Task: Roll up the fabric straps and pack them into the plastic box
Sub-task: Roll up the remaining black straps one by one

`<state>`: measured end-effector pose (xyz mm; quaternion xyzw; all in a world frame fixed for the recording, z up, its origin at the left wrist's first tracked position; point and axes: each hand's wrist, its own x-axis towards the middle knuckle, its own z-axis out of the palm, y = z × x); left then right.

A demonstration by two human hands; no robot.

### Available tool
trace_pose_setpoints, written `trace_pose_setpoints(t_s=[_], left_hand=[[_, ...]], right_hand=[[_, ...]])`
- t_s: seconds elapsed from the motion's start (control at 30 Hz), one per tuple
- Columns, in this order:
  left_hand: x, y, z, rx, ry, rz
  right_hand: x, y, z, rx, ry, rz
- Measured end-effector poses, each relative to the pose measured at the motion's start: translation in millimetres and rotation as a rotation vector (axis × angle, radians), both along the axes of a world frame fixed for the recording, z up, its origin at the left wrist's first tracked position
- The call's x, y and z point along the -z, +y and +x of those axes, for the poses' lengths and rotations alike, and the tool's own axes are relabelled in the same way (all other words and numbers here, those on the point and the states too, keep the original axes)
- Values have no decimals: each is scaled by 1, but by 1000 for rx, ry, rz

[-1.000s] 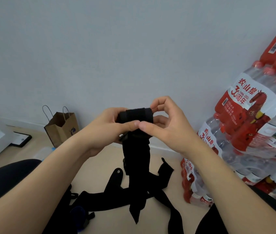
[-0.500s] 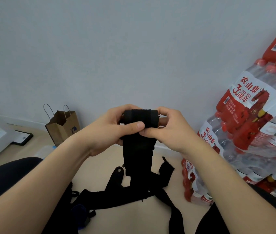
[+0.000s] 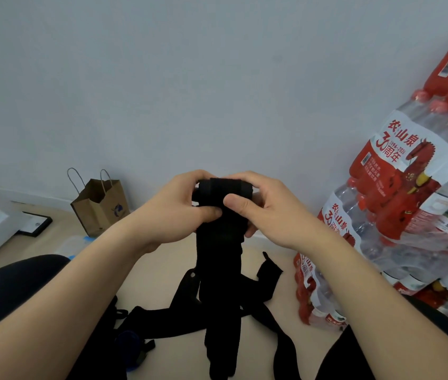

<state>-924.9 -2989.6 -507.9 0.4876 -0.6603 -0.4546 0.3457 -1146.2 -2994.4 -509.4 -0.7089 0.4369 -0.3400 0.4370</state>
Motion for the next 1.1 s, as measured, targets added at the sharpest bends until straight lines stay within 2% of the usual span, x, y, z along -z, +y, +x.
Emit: trace_pose_setpoints(t_s=[0.17, 0.3, 0.47, 0.57, 0.63, 0.73, 0.8, 0.87, 1.1], left_hand=[[-8, -6, 0, 3, 459, 323], [-7, -3, -2, -118, 450, 402], [-12, -2, 3, 22, 643, 444], [-7, 1, 0, 48, 549, 352], [-4, 2, -1, 42, 514, 294], [-6, 1, 3, 37, 533, 233], [-8, 0, 5, 43, 536, 194], [-7, 0, 6, 54, 486, 154], [-4, 4, -1, 163, 381, 183]], right_hand=[[-3, -1, 3, 86, -12, -188], [-1, 4, 7, 136, 50, -388], [0, 2, 8, 237, 164, -561], [2, 2, 9, 197, 326, -719], [2, 1, 10, 164, 265, -628], [-7, -4, 3, 162, 26, -197], [-10, -5, -3, 128, -6, -51], [-9, -4, -4, 120, 6, -61], [-9, 3, -4, 233, 113, -319]])
